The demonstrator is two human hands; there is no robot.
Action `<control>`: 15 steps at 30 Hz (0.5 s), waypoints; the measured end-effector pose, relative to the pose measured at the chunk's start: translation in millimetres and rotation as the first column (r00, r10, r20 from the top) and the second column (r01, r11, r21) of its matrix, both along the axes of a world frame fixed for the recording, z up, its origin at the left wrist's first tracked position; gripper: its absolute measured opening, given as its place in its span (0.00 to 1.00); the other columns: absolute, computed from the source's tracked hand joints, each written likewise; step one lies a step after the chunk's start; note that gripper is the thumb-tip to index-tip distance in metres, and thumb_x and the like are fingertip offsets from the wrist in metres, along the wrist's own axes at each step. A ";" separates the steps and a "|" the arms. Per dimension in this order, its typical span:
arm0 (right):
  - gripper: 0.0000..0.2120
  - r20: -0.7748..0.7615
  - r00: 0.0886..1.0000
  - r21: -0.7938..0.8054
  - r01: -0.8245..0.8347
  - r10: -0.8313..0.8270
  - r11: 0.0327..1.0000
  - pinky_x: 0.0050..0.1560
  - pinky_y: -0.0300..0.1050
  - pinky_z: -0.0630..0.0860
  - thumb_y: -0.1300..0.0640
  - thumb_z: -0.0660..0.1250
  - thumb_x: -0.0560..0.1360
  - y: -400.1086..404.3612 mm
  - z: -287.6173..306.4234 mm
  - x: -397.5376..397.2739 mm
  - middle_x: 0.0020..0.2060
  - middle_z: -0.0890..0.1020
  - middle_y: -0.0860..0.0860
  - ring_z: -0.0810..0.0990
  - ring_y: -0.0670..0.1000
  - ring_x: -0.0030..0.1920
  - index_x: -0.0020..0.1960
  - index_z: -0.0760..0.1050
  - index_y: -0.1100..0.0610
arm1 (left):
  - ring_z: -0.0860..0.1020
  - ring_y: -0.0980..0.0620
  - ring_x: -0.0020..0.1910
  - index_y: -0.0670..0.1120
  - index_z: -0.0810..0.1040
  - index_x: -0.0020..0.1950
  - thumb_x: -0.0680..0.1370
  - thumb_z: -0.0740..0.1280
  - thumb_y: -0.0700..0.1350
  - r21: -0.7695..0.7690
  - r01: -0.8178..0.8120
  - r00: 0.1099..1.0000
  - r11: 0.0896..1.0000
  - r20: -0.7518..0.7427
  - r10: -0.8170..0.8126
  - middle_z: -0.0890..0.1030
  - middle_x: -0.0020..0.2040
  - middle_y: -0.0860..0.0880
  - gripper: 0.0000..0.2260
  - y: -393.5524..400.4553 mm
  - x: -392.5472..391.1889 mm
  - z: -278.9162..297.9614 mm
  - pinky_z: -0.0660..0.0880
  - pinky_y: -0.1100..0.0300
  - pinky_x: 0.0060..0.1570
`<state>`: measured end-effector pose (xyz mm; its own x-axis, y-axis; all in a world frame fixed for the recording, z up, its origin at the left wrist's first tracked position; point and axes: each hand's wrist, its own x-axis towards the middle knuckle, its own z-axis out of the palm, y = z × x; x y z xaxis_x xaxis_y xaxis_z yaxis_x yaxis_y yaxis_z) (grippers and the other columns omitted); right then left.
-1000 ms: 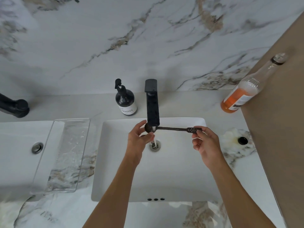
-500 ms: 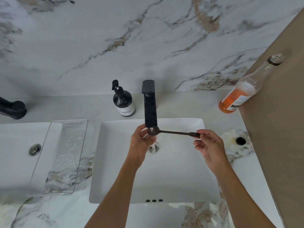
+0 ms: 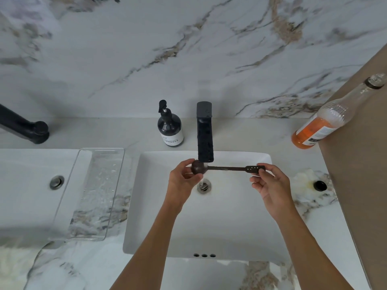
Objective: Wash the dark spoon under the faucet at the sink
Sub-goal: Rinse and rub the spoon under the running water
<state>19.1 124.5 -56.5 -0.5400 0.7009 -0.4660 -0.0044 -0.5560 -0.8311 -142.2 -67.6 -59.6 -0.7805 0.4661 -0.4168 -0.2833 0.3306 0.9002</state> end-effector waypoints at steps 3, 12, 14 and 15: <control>0.07 0.012 1.000 -0.015 -0.022 0.022 1.000 0.34 0.42 0.77 0.69 0.62 0.79 -7.9 -0.7 -9.2 0.49 0.81 0.65 0.80 0.53 0.32 0.53 0.77 0.62 | 0.80 0.64 0.36 0.49 0.79 0.65 0.74 0.75 0.38 -0.025 -0.034 0.999 0.999 -0.016 0.033 0.84 0.43 0.51 0.20 -10.8 -5.7 2.8 0.73 0.72 0.36; 0.07 0.018 0.989 -0.043 -0.145 0.145 0.989 0.36 0.45 0.75 0.69 0.62 0.79 -45.1 -3.1 -46.9 0.45 0.85 0.61 0.80 0.55 0.33 0.54 0.77 0.63 | 0.83 0.49 0.49 0.51 0.80 0.64 0.73 0.76 0.38 -0.049 -0.166 0.986 0.985 -0.015 0.166 0.86 0.50 0.45 0.21 -62.8 -24.9 8.0 0.73 0.65 0.45; 0.07 0.022 0.984 -0.041 -0.174 0.175 0.984 0.36 0.45 0.75 0.69 0.62 0.79 -52.8 -3.6 -55.3 0.43 0.86 0.60 0.80 0.55 0.33 0.55 0.76 0.64 | 0.84 0.45 0.51 0.51 0.80 0.64 0.73 0.76 0.38 -0.054 -0.187 0.982 0.981 -0.020 0.186 0.85 0.50 0.43 0.21 -74.3 -29.2 7.6 0.74 0.64 0.48; 0.07 0.023 0.982 -0.041 -0.188 0.189 0.981 0.36 0.45 0.75 0.69 0.62 0.79 -56.1 -3.3 -59.4 0.43 0.86 0.60 0.80 0.55 0.33 0.55 0.77 0.64 | 0.84 0.44 0.51 0.51 0.80 0.64 0.73 0.76 0.38 -0.055 -0.197 0.980 0.979 -0.022 0.196 0.85 0.50 0.42 0.21 -79.4 -30.9 8.1 0.74 0.63 0.49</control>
<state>-40.3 68.3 -59.7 -0.6477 0.5692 -0.5064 0.1253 -0.5760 -0.8078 -173.1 -147.0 -51.5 -0.8614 0.2790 -0.4244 -0.3329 0.3208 0.8867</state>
